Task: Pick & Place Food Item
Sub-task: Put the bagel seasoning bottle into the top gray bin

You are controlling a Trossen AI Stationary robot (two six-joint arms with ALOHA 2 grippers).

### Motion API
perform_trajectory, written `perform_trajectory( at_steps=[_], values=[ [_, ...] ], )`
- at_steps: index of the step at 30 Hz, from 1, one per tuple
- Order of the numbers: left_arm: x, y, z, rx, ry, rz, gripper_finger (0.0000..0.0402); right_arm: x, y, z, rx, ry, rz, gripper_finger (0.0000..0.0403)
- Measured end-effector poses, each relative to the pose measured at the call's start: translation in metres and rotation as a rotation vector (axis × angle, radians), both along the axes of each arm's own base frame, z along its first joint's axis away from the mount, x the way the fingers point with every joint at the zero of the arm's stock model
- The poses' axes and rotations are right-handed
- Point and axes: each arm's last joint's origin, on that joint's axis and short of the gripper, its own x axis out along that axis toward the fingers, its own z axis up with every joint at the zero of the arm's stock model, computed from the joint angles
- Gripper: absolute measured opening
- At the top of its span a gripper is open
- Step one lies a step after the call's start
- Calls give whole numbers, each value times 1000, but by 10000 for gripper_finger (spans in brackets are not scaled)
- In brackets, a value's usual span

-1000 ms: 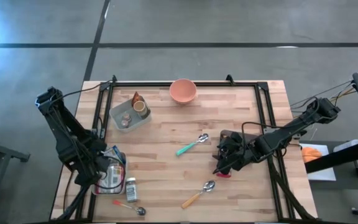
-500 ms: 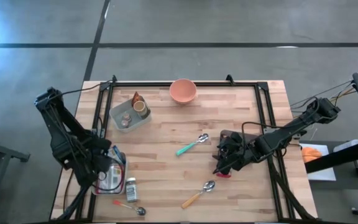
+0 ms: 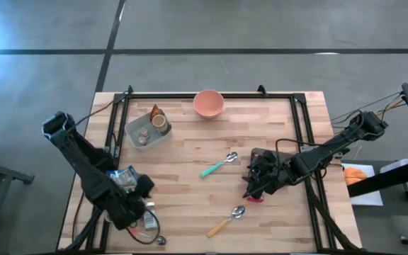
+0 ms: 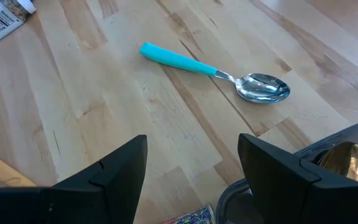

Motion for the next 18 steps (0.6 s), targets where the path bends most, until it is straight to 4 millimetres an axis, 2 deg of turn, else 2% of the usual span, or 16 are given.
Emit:
perform_trajectory(
  at_steps=[8,18],
  values=[
    [23,-18,-25,24,10,-60,225,0,0,0,2,1,2,248],
    [30,-25,-29,-26,8,-136,327,0,0,0,3,2,4,248]
  ],
)
